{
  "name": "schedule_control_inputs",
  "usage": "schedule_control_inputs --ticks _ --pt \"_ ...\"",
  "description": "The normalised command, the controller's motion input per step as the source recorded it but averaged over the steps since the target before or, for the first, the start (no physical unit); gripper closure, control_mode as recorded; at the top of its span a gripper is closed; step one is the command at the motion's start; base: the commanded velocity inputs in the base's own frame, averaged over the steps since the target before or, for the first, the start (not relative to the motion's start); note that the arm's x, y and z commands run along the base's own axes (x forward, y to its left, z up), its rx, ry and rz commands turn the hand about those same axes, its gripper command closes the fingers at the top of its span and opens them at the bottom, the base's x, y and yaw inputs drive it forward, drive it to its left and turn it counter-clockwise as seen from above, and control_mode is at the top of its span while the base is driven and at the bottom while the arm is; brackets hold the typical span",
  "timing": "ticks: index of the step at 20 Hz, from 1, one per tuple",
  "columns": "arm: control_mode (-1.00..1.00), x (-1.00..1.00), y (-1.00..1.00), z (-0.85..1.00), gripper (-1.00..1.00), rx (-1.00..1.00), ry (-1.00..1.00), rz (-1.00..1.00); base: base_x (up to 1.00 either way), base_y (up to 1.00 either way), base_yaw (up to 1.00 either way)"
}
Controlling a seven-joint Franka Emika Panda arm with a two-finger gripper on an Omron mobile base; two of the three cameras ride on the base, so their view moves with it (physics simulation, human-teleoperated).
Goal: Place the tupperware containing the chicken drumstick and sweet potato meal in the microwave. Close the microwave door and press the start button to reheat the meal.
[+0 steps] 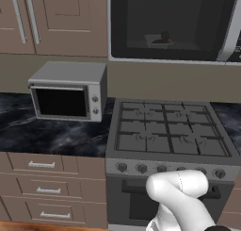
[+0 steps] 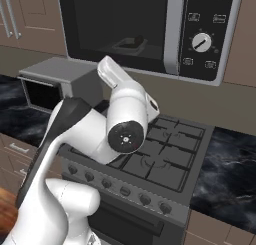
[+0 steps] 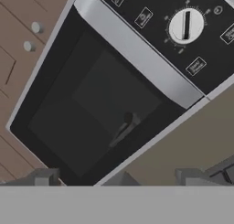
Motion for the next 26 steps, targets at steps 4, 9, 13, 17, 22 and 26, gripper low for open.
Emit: schedule_control_inputs --ticks 4,9,13,17,22,26 --pt "-1.0 -0.09 -0.19 0.23 -1.0 0.0 0.0 -0.01 0.0 0.0 0.0" --pt "-1.0 -0.01 -0.08 0.13 1.0 0.0 0.0 -0.02 0.0 0.0 0.0" --pt "-1.0 0.0 -0.06 0.0 1.0 0.0 0.02 -0.04 0.0 0.0 0.0" --pt "-1.0 0.0 -0.15 0.0 1.0 0.0 0.02 -0.02 0.0 0.0 0.0" --pt "-1.0 0.04 -0.36 0.0 1.0 0.1 0.07 -0.01 0.0 0.0 0.0" --pt "-1.0 0.12 -0.41 0.0 1.0 0.16 0.09 -0.01 0.0 0.0 0.0"
